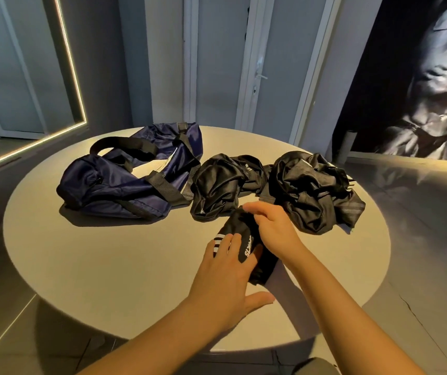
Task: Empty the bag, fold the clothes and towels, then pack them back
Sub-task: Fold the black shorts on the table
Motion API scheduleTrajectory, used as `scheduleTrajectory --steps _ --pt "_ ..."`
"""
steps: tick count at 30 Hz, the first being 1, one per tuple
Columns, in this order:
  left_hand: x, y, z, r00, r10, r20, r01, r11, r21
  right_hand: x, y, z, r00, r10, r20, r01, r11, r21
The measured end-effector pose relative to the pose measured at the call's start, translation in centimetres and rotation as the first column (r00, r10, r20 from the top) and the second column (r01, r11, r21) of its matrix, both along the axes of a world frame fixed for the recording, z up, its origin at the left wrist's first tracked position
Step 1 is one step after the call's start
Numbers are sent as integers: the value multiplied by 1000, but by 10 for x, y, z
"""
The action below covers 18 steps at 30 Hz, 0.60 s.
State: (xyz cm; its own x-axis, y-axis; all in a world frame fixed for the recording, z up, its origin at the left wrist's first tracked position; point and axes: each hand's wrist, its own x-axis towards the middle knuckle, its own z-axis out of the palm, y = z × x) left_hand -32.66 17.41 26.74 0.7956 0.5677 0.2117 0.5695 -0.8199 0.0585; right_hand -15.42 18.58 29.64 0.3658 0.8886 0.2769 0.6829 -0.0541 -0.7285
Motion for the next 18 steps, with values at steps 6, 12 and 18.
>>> scheduleTrajectory --steps 6,12,18 --pt "-37 11 -3 982 -143 124 162 974 -161 13 4 -20 990 73 -118 -71 997 17" --pt "-28 3 -1 994 -101 40 105 987 -123 2 15 -1 982 169 82 -155 976 -153" --pt "-52 20 2 959 -120 257 183 954 -238 -2 21 -29 896 75 437 43 966 -254"
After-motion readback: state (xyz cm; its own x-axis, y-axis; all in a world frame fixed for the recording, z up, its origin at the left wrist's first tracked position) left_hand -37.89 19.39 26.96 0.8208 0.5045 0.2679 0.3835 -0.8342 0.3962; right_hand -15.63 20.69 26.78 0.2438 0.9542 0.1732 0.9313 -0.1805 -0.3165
